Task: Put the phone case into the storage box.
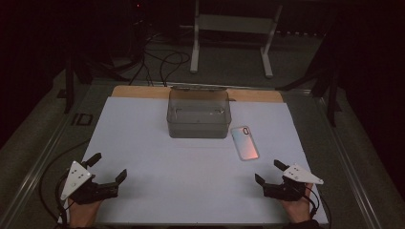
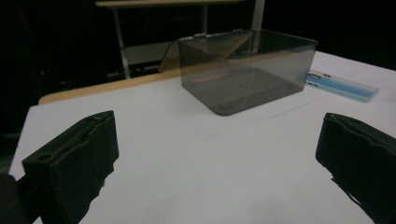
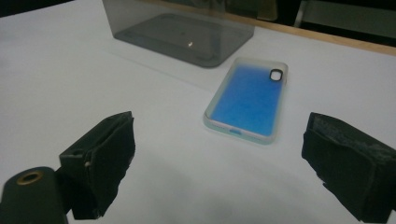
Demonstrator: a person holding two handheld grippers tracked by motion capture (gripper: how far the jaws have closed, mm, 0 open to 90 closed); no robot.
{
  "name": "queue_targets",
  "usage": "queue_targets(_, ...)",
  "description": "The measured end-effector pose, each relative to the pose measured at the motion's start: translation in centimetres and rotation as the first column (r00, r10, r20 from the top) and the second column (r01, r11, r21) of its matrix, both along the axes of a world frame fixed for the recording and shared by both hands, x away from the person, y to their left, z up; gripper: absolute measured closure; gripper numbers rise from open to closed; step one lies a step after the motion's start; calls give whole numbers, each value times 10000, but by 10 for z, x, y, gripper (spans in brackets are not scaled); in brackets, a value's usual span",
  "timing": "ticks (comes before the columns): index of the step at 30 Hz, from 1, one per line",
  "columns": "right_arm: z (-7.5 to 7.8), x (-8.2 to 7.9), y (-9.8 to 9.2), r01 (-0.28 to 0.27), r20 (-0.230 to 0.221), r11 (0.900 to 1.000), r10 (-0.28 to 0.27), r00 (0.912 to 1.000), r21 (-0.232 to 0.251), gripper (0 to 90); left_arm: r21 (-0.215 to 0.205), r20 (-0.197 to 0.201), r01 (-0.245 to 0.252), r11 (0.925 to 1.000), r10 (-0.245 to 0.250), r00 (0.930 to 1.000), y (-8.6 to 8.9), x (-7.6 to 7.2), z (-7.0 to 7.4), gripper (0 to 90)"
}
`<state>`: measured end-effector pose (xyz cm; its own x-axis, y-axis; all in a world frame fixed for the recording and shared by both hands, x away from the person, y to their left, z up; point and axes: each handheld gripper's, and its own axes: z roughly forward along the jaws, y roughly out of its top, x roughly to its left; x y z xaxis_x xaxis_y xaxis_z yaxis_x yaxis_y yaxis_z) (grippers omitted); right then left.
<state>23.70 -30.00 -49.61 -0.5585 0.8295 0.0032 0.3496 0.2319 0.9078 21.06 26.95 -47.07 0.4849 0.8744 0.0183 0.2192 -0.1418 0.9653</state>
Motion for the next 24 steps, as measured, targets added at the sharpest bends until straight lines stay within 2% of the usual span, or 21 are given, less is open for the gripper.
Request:
queue_targets(8, 0, 0, -3, -13, 15, 9997, 13, 10000, 244, 95, -12, -166, -206, 9998, 205, 9997, 0, 1, -3, 1)
queue_targets(12, -1, 1, -1, -135, -82, 9997, 137, 9999, 216, 95, -126, -331, -390, 9992, 385, 9987, 3, 2, -4, 1)
queue_targets(16, -1, 1, -1, -135, -130, 9995, 139, 9998, 287, 95, -189, -303, -388, 9991, 382, 9988, 3, 2, -4, 1)
queue_targets(24, 0, 2, -2, -66, -78, 9991, 69, 9999, 419, 95, 38, -331, -394, 9992, 395, 9987, 0, 3, -5, 1)
